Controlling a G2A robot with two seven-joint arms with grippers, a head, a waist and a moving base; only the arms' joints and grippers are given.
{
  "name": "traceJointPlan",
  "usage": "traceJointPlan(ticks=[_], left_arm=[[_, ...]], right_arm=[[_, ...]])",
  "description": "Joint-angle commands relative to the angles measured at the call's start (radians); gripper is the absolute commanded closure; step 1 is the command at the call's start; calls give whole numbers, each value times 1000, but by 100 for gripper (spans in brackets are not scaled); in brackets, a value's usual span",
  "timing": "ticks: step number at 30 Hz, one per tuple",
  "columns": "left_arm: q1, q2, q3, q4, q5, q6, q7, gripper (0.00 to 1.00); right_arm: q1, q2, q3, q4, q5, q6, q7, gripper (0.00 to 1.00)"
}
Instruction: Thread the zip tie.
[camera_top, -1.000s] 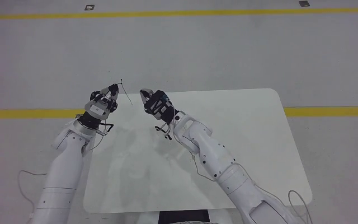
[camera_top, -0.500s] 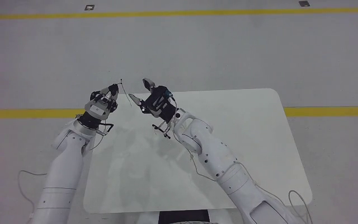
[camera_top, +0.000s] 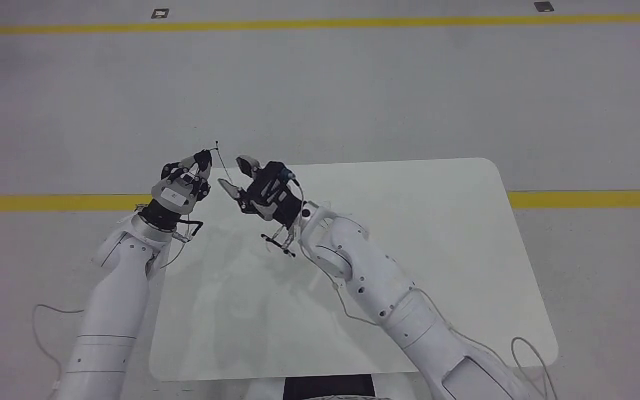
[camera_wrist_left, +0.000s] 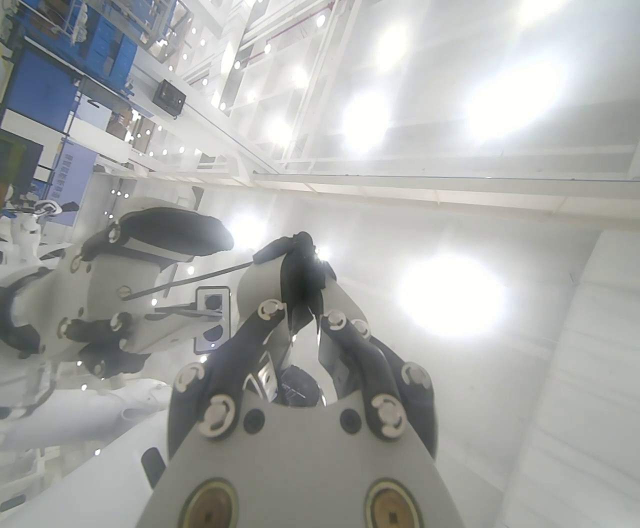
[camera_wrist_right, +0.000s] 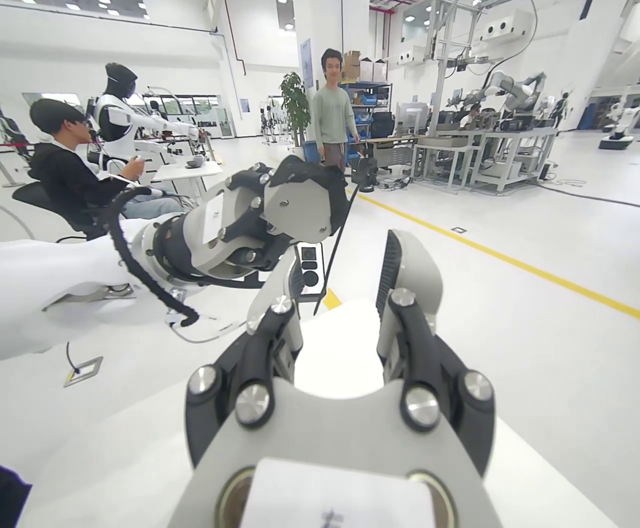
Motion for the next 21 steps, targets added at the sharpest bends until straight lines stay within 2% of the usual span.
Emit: traceJointPlan(ticks=[1,6,7,8,9,21], left_arm=[[0,0,0,0,0,0,0,100],[0,0,0,0,0,0,0,100],[0,0,0,0,0,0,0,100],[0,0,0,0,0,0,0,100],[0,0,0,0,0,0,0,100],[0,0,0,0,0,0,0,100]], right_arm=[[9,-2,-5,12,5,1,-3,68],[36,-10,-15,50,20,10,-17,75],[40,-11,-16,55,21,12,-20,82],[43,-13,-17,60,22,16,-23,95],[46,-14,-19,65,23,20,-28,100],[49,-13,-21,76,-25,49,-53,100]])
